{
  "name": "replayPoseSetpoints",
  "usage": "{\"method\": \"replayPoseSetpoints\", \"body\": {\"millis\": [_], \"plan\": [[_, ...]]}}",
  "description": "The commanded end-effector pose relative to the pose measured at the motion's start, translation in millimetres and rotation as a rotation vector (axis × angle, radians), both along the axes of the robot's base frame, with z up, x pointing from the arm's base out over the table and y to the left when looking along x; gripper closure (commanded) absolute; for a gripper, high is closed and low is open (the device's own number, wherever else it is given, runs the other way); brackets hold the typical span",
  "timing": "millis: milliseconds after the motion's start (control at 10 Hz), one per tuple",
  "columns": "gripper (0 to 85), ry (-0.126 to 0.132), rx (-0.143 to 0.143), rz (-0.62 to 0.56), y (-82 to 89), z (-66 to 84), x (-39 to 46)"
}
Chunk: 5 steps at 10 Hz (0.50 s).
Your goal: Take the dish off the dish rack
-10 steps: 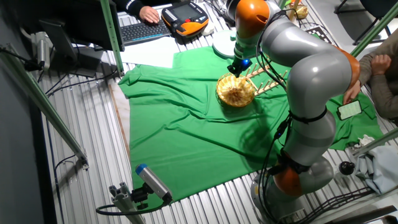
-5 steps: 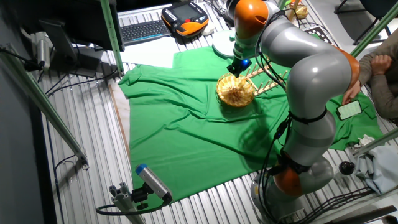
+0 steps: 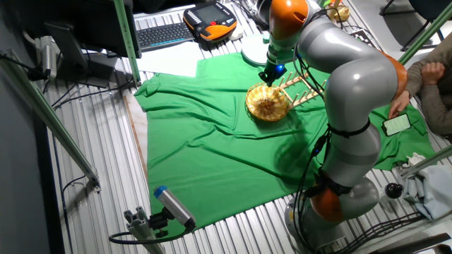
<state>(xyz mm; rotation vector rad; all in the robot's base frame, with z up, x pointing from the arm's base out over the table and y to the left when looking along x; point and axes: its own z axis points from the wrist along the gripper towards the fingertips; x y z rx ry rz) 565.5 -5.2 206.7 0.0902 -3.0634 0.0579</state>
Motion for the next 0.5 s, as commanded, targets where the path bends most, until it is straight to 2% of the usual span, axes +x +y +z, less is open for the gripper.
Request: {"method": "replayPoseSetpoints", "body": {"millis": [0,300,400], "plan": [[85.0,0.001,-0.009,0.006,0.5,0.1,-0.3],[85.0,0.0,-0.031,0.018,1.0,-0.2,-2.1],[85.0,-0.015,-0.034,0.025,2.3,0.7,-2.7]]}}
